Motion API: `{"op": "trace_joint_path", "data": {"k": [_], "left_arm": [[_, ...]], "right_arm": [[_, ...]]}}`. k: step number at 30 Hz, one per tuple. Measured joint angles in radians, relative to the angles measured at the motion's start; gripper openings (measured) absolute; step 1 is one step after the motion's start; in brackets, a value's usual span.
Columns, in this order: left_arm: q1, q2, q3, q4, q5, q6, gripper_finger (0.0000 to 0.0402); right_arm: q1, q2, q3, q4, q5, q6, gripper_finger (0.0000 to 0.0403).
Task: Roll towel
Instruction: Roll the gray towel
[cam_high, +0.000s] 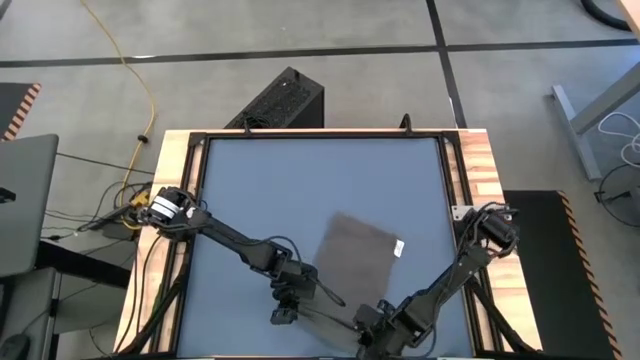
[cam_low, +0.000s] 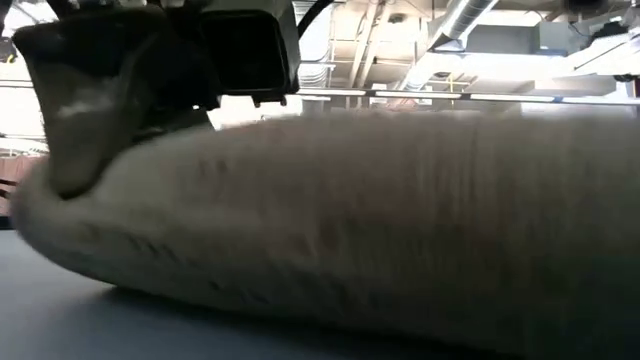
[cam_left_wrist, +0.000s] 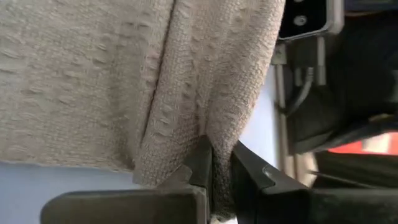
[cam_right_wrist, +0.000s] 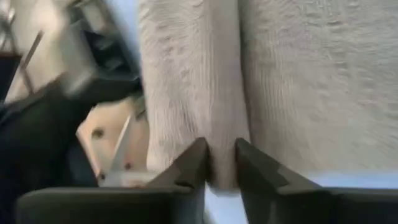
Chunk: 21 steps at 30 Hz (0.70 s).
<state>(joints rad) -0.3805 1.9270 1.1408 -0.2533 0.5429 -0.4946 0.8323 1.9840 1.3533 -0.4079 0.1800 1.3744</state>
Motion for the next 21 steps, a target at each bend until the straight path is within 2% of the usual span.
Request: {"op": "trace_joint_path", "data": {"k": [6, 8, 10, 15, 18, 21], "left_arm": [[0.01, 0.001, -0.005, 0.011, 0.091, -0.069, 0.0017], [0.021, 0.0, -0.002, 0.013, 0.092, -0.087, 0.0017], [0.034, 0.0, -0.002, 0.015, 0.096, -0.124, 0.0017], [0.082, 0.005, -0.002, 0.034, 0.156, -0.189, 0.0016], [0.115, 0.005, -0.002, 0.036, 0.197, -0.205, 0.0016], [0.143, 0.005, -0.002, 0.035, 0.246, -0.224, 0.0016]], "right_arm": [[-0.004, -0.106, -0.001, -0.046, -0.07, -0.181, 0.0182], [0.0, -0.147, 0.0, -0.064, -0.052, -0.211, 0.0206], [0.009, -0.175, 0.002, -0.063, 0.018, -0.237, 0.0222], [0.061, -0.133, 0.002, 0.132, 0.236, -0.495, 0.0232], [0.076, -0.071, 0.006, 0.225, 0.28, -0.612, 0.0229], [0.068, 0.0, 0.032, 0.221, 0.306, -0.641, 0.0225]]}}
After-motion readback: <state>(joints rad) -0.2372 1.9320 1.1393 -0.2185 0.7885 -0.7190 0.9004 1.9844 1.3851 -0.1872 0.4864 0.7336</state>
